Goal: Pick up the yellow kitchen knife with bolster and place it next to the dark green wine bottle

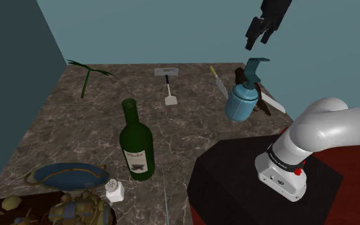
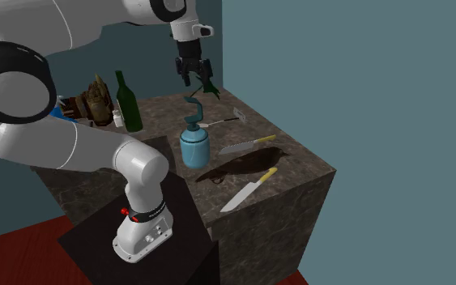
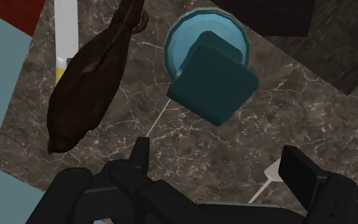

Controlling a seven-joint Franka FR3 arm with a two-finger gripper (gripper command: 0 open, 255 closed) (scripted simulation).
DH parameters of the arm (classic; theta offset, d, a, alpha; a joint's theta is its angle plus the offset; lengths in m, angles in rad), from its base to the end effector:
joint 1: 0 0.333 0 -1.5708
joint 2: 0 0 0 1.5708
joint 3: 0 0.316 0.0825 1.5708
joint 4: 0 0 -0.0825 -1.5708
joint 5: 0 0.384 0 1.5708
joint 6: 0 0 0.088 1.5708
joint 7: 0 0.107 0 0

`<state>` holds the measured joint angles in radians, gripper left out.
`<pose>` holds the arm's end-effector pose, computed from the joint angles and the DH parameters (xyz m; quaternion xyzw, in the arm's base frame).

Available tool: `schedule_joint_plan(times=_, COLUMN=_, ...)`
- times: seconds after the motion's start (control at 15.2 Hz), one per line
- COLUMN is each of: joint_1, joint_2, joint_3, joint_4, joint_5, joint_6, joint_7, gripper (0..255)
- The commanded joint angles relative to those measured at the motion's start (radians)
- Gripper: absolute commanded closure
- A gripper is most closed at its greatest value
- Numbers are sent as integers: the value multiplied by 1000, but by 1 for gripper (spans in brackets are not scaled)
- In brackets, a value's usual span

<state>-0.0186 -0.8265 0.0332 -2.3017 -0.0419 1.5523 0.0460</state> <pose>0.2939 0.0038 0.6267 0.9985 -0.0217 0.0392 0.0321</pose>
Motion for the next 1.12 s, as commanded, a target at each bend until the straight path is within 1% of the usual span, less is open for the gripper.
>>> schedule_joint_plan(times=0.0, joint_1=0, joint_2=0, joint_3=0, joint_4=0, joint_5=0, joint_6=0, joint_7=0, gripper=0)
schedule_joint_plan(times=0.53, joint_1=-55, joint_2=213, joint_3=-42, joint_4=-50, joint_5=5, joint_6=216, joint_7=65, gripper=0)
schedule_joint_plan(times=1.06, joint_1=-101, joint_2=473, joint_3=-89, joint_4=-32, joint_5=23, joint_6=409, joint_7=116, gripper=0)
